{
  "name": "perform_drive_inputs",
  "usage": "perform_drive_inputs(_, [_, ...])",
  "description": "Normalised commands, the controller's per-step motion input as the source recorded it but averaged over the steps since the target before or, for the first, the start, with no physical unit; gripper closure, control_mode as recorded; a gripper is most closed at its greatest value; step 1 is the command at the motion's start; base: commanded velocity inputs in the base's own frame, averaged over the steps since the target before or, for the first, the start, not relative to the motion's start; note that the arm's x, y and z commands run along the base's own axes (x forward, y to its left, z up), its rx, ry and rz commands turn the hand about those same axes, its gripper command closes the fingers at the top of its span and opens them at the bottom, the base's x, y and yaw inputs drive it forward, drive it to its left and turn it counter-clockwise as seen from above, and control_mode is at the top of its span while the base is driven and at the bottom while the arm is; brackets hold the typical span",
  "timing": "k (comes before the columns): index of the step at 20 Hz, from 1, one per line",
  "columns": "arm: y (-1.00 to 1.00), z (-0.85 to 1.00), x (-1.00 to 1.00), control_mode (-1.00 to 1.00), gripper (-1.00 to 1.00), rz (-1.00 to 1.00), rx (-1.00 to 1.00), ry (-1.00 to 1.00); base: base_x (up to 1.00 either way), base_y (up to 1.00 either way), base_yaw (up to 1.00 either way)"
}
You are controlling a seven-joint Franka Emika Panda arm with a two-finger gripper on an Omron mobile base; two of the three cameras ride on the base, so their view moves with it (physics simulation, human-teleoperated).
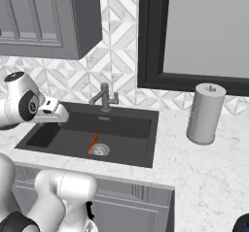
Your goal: Pick the carrot from the sink and place it in the bowl. Then pick the bowl and place it in the microwave. Then close the microwave door and press the start button.
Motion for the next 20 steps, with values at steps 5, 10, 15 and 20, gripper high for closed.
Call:
perform_drive_inputs(5, [0.38, -0.53, 0.66, -1.0, -1.0, -0.03, -0.04, 0.07, 0.0, 0.0, 0.0])
perform_drive_inputs(10, [-0.01, -0.22, 0.62, -1.0, -1.0, -0.01, 0.0, 0.25, 0.0, 0.0, 0.0])
perform_drive_inputs(15, [0.0, -0.43, 0.59, -1.0, -1.0, 0.0, 0.0, 0.27, 0.0, 0.0, 0.0])
perform_drive_inputs(20, [0.0, -0.74, 0.48, -1.0, -1.0, 0.0, 0.0, 0.07, 0.0, 0.0, 0.0])
